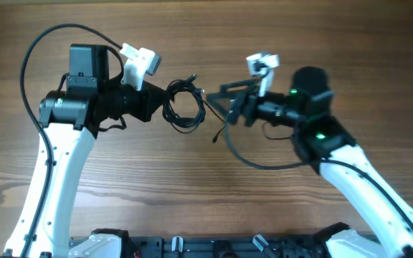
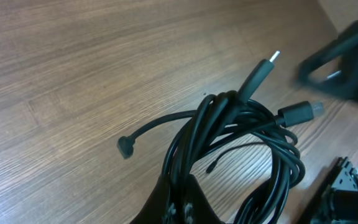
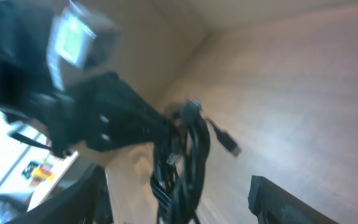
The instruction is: Untangle cables
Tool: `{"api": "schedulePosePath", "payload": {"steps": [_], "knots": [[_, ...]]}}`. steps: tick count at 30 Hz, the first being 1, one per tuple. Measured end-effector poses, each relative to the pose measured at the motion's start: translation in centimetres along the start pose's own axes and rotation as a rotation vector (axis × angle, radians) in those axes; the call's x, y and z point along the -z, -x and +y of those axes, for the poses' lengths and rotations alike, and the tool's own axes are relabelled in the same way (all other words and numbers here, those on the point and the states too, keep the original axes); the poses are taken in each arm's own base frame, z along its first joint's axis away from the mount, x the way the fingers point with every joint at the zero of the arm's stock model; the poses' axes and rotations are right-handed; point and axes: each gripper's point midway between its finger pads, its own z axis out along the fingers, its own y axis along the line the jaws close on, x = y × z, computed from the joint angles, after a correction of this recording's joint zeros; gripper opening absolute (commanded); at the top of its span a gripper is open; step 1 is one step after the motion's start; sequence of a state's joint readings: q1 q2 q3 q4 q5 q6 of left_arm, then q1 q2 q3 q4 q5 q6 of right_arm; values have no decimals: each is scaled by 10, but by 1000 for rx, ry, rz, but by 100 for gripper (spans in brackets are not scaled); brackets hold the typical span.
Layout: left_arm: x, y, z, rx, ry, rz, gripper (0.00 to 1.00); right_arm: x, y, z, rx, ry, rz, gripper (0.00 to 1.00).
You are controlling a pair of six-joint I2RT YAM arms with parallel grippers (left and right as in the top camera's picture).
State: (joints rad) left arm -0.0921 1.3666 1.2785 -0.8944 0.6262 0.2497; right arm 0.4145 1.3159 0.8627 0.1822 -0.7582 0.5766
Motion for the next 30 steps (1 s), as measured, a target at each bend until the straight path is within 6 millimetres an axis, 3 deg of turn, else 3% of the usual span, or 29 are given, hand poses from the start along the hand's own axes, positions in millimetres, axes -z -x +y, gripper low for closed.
{"api": "schedulePosePath", "payload": {"steps": [2,6,8,11,13,19,23,26,28,30], "knots": [[-1,-3,-3,2,-9,12,4,-16,4,-2,17,28,-31,66],[-9,-5,-22,-36,-49,37,4,-26,17,-8,-70,41,-90,41],[-13,-7,-31,-54,-66,47,4,-28,16,-12,-152,35,-94,20],[-16,-8,-36,-64,-69,56,4,-31,13,-7,-197,42,-88,11],[-17,-6,-25,-28,1,55,4,-33,12,-6,-211,45,-85,5],[-12,7,19,302,263,-30,4,-37,7,-4,-246,47,-70,4],[-15,8,16,375,279,-43,4,-47,-2,1,-250,26,-67,4],[-24,6,-2,321,255,-19,4,-54,-14,-16,-292,-88,-73,7],[-31,6,-19,265,220,-8,4,-54,-20,-31,-319,-158,-72,16],[-35,17,-34,232,157,-38,4,-53,-27,-41,-341,-211,-65,43]]}}
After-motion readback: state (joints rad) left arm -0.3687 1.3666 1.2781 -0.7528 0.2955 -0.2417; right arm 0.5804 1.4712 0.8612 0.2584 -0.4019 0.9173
